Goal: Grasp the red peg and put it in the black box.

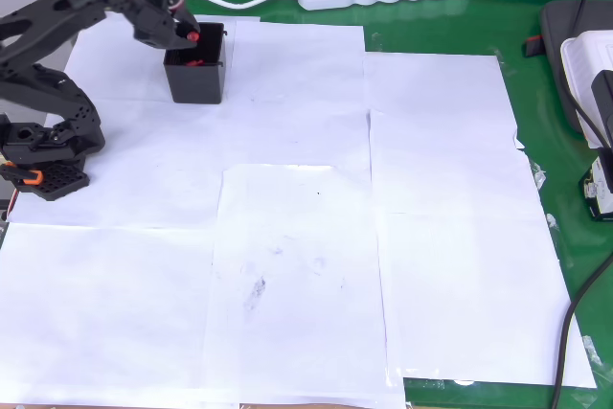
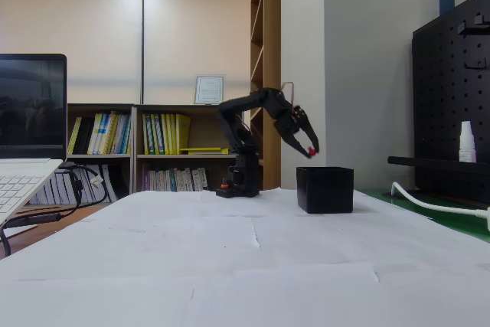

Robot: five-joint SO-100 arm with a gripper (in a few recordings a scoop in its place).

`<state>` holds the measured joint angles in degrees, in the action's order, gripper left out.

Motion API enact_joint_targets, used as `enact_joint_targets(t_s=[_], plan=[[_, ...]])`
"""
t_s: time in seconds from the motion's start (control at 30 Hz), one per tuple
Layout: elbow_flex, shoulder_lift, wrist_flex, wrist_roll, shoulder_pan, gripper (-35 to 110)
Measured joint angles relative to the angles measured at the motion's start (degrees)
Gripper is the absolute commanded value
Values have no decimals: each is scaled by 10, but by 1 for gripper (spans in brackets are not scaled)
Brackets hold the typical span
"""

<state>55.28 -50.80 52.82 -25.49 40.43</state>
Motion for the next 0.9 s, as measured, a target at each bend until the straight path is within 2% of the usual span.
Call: enact_joint_targets(t_s=[0.07, 0.2, 0.33, 0.57, 0.63, 0.67, 0.7, 0.8, 0.9], plan=[[-1, -19, -6, 9, 10, 5], [-2, -21, -7, 12, 6, 32], [-2, -21, -7, 8, 5, 37], [-2, -21, -3, 7, -6, 36], [0, -21, 16, 7, -13, 22], [4, -20, 32, 4, -19, 7], [9, -15, 53, 1, -27, 0], [47, 21, 138, -21, -65, 0], [87, 81, 239, -85, -122, 0]])
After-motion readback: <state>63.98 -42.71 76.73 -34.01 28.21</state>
